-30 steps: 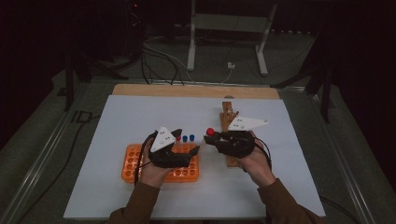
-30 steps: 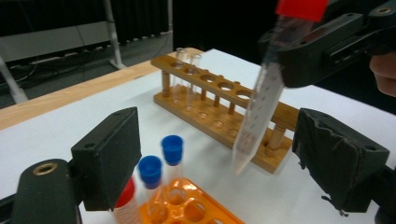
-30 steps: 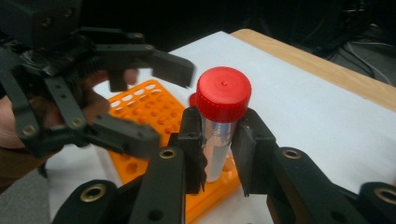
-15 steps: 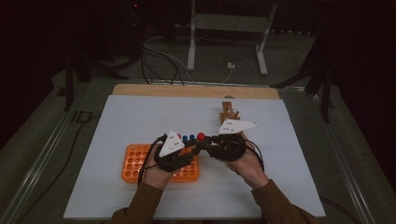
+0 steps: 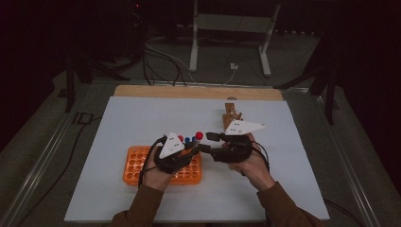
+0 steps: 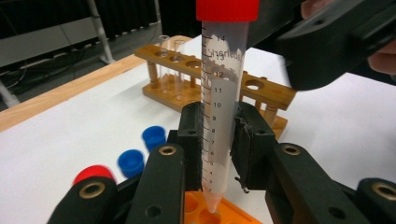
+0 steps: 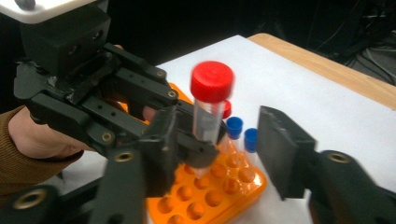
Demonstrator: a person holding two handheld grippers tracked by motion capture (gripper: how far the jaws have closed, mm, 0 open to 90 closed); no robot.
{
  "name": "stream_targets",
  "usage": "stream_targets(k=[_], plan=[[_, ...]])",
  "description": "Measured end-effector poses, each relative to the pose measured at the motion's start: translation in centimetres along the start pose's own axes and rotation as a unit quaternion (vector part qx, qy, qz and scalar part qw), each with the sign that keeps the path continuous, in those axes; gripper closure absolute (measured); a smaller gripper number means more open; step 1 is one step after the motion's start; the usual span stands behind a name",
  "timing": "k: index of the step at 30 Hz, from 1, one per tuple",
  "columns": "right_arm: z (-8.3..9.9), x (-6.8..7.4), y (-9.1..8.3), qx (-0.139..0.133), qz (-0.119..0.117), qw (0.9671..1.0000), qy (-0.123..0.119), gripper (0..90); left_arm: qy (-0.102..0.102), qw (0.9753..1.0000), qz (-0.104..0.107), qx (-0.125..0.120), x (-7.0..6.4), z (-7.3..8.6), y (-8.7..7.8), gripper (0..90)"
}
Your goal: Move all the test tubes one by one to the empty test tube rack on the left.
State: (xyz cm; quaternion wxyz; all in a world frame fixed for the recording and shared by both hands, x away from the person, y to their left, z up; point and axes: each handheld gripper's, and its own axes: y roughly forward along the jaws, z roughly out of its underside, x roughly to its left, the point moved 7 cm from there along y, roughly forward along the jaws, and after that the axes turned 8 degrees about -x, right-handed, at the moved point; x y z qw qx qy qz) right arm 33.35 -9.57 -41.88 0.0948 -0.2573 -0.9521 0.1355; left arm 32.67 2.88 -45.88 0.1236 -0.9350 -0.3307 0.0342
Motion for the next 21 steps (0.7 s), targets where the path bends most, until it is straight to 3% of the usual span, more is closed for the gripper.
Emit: stream_targets(k=[10, 21], plan=[[1.2, -2.1, -0.8, -0.006, 0.057, 0.9983, 0.009, 20.4, -0.014, 0.9995, -0.026, -0.011, 1.5, 0.0, -1.0, 75.5], [2.7, -4.2, -3.0, -0.009, 0.131, 0.9913, -0.003, 3.1, -0.027, 0.9982, -0.049, -0.022, 2.9, 0.2, -2.1, 75.3]])
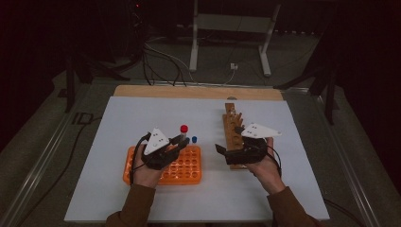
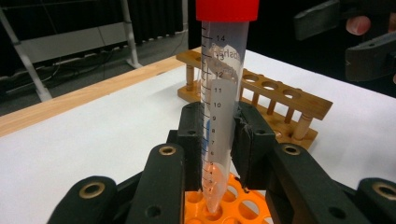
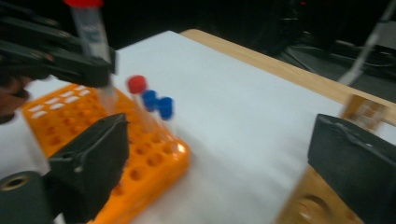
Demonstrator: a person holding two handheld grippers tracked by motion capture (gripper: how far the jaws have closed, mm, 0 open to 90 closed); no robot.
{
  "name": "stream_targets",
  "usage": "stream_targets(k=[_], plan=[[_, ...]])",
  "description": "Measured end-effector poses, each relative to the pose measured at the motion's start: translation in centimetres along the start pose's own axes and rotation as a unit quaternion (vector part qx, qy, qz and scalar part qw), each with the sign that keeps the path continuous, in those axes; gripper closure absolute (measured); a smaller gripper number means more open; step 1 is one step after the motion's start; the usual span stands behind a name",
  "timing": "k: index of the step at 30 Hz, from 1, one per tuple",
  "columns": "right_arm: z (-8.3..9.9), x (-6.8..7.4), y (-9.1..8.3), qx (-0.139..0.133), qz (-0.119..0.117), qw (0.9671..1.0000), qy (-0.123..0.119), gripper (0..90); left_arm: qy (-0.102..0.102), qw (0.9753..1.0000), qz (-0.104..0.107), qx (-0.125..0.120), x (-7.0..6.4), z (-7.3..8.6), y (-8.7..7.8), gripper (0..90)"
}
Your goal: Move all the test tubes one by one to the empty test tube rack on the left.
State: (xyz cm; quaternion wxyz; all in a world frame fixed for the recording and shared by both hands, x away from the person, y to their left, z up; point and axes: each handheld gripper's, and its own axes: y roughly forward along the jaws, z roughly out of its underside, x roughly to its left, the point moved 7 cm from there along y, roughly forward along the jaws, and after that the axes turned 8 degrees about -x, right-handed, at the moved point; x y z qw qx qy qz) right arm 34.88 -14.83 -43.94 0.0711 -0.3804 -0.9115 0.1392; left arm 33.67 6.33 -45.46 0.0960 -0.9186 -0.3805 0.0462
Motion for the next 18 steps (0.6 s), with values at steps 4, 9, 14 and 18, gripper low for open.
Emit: stream_targets(k=[4, 9, 14, 18], plan=[[0.5, -1.0, -0.6, -0.002, 0.018, 0.9998, 0.006, 1.0, -0.004, 1.0, -0.003, -0.002, 0.3, 0.1, -0.3, 75.2], [1.3, -2.0, -1.2, -0.005, 0.036, 0.9993, 0.012, 0.0, -0.01, 0.9999, -0.012, -0.005, 0.8, 0.2, -0.4, 75.2], [2.0, -2.8, -1.7, -0.005, 0.043, 0.9988, 0.025, 0.0, -0.01, 0.9995, -0.029, -0.008, 1.3, 0.4, -0.5, 75.3], [2.0, -3.1, -2.0, -0.009, 0.046, 0.9985, 0.028, 0.0, -0.02, 0.9985, -0.05, -0.009, 2.2, 1.2, -0.4, 75.2]])
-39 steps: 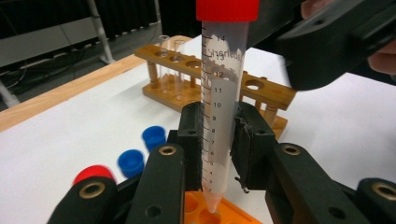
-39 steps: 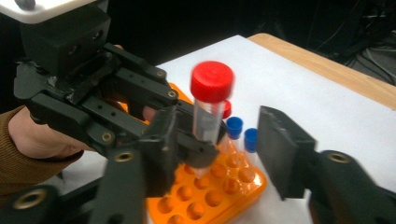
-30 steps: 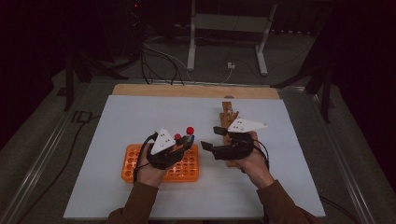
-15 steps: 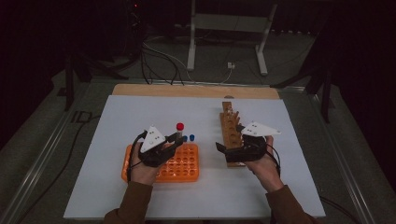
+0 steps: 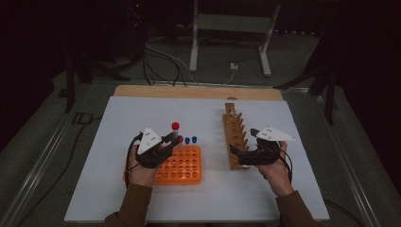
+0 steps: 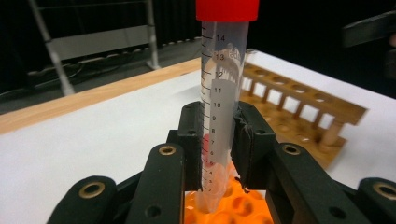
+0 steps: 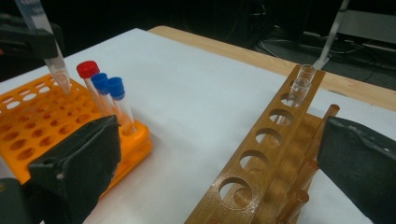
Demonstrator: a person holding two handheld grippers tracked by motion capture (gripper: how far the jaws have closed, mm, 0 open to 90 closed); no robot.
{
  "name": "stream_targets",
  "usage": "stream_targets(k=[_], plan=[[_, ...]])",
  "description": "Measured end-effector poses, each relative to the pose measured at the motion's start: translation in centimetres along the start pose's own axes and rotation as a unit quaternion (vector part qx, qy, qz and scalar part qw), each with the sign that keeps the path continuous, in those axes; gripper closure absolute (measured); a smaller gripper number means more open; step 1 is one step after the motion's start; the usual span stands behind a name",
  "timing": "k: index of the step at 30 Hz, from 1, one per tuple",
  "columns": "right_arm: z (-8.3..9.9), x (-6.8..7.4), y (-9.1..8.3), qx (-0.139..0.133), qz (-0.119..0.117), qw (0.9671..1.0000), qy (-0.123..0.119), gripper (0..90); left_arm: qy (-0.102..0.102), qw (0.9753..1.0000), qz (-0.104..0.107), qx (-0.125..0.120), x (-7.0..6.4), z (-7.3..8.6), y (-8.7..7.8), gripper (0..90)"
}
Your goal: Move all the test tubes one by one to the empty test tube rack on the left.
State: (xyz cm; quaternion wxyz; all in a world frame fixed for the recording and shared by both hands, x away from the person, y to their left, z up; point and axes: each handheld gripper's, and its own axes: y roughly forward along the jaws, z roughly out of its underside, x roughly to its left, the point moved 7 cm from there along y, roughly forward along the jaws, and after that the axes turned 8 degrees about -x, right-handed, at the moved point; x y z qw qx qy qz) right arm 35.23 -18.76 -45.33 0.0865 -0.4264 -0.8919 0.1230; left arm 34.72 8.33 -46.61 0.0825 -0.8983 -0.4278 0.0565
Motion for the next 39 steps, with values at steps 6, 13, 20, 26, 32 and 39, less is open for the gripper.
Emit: stream_targets(k=[6, 13, 20, 26, 32, 39], plan=[[-0.1, 0.1, 0.0, -0.006, -0.002, 1.0, 0.001, 0.0, -0.011, 0.9996, -0.021, 0.013, 0.9, 1.4, 0.6, 75.3], [0.0, 0.2, 0.0, -0.005, -0.005, 1.0, 0.0, 0.0, -0.011, 0.9992, -0.025, 0.029, 1.1, 2.3, 1.4, 75.3], [0.1, 0.3, 0.1, -0.005, -0.008, 1.0, 0.0, 0.0, -0.025, 0.9979, -0.029, 0.052, 1.5, 3.2, 2.0, 75.2], [0.3, 0.3, 0.1, -0.001, -0.01, 1.0, -0.001, 0.0, -0.026, 0.9905, -0.019, 0.133, 1.4, 4.5, 2.3, 74.9], [0.3, 0.4, 0.2, -0.001, -0.012, 0.9999, -0.004, 0.0, -0.027, 0.9901, -0.024, 0.136, 1.5, 4.5, 2.1, 66.9], [0.4, 0.5, 0.2, 0.002, -0.013, 0.9999, -0.002, 0.0, -0.012, 0.9929, -0.021, 0.116, 1.3, 4.0, 1.9, 73.4]])
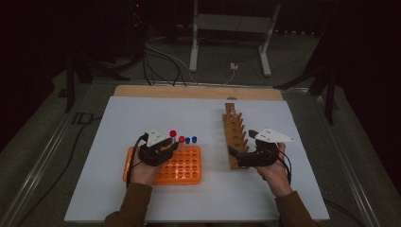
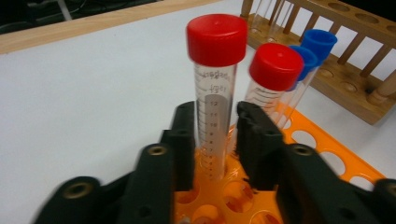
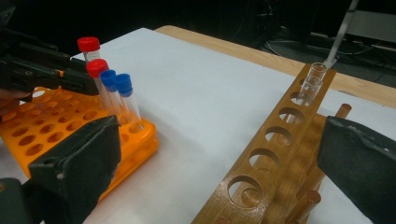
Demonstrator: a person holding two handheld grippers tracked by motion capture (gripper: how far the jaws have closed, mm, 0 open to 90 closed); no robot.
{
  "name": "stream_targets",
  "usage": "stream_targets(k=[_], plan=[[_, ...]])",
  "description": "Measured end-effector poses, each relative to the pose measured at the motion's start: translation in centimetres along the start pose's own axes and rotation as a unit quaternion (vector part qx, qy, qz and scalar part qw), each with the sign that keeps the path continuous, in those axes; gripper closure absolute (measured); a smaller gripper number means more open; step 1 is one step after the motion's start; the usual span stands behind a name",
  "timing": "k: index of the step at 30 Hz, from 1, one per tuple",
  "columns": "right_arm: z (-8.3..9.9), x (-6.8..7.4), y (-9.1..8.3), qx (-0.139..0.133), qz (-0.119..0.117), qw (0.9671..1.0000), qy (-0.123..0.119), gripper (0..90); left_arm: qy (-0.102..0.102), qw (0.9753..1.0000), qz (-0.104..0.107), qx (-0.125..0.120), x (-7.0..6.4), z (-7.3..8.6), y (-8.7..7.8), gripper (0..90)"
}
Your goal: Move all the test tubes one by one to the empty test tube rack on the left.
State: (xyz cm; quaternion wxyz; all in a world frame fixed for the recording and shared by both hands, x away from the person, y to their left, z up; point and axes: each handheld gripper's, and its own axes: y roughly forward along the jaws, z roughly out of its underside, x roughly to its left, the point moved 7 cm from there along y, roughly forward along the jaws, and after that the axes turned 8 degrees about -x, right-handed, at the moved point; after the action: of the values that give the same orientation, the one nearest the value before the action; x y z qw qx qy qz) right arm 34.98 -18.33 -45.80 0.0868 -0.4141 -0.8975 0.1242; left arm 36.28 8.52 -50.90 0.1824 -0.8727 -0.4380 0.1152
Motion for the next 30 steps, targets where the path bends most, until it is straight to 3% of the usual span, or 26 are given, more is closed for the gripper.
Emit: stream_targets(k=[7, 12, 15, 19, 23, 26, 30], plan=[[0.1, 0.0, 0.0, 0.001, -0.002, 1.0, -0.003, 0.1, 0.018, 0.9987, -0.011, 0.046, -0.3, 0.9, 0.3, 76.1], [0.1, 0.0, 0.0, 0.004, -0.001, 1.0, -0.002, 0.1, 0.01, 0.9988, -0.007, 0.047, -0.1, 1.0, 0.2, 75.8], [0.2, -0.1, 0.2, 0.004, 0.0, 1.0, -0.002, 0.0, -0.005, 0.9993, 0.001, 0.038, 0.0, 0.9, 0.1, 73.4], [0.1, -0.4, 0.4, 0.008, 0.003, 1.0, -0.002, 0.1, -0.026, 0.9994, 0.021, 0.004, 0.1, 0.3, -0.6, 61.7], [-0.1, -0.8, 0.6, 0.009, 0.005, 0.9999, 0.0, 0.1, -0.044, 0.9978, 0.04, -0.029, 0.3, -0.4, -1.5, 50.6], [-0.3, -1.3, 0.9, 0.012, 0.011, 0.9999, 0.003, 2.4, -0.054, 0.9965, 0.043, -0.047, 0.4, -0.9, -2.0, 40.1], [-0.7, -1.9, 1.3, 0.016, 0.02, 0.9997, -0.002, 4.4, -0.043, 0.9969, 0.041, -0.052, 0.3, -1.2, -2.4, 24.5]])
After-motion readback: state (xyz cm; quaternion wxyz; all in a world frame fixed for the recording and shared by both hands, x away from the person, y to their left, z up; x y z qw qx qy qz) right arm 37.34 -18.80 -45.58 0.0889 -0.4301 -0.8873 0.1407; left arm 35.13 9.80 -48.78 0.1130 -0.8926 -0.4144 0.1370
